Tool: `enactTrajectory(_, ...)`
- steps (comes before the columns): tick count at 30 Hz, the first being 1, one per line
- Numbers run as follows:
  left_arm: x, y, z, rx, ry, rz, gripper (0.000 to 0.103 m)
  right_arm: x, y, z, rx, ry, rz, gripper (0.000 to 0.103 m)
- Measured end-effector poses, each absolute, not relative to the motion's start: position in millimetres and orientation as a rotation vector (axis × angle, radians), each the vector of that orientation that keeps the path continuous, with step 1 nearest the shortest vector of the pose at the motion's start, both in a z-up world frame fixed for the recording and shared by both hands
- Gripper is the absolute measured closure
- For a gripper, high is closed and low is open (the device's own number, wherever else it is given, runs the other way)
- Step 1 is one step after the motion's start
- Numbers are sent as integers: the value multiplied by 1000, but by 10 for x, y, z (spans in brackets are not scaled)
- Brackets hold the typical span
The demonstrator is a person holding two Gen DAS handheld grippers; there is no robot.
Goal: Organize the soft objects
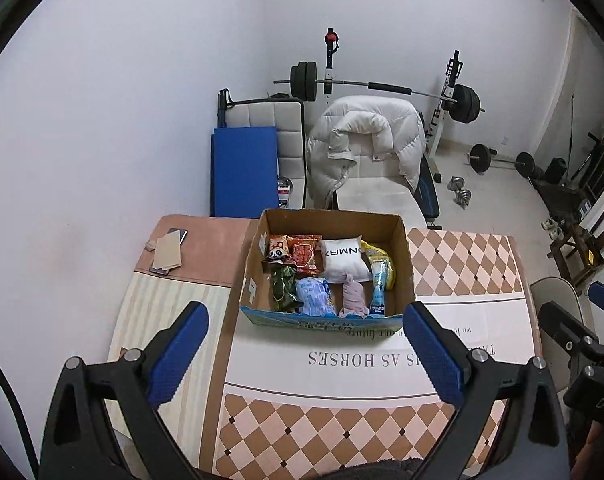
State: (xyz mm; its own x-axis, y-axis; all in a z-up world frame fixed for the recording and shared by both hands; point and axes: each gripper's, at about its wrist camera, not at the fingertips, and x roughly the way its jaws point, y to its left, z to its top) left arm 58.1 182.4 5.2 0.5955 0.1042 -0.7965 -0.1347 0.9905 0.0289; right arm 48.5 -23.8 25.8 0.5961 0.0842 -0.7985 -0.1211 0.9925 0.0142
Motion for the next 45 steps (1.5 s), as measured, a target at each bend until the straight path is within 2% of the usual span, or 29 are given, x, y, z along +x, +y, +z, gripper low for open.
enactTrajectory(6, 580, 1815, 39, -51, 936, 121, 3, 486, -234, 252, -56, 941, 110, 4)
enactTrajectory(8, 585, 1802, 19, -47, 942, 126, 3, 514, -228, 229, -70, 945, 100, 0)
enactTrajectory(10, 595, 1788, 3, -43, 941, 136, 0, 523, -231, 229, -73, 937, 93, 0)
enactTrajectory(45, 660, 1735, -105, -30, 944, 146, 0, 654, -328, 191, -88, 911, 59, 0)
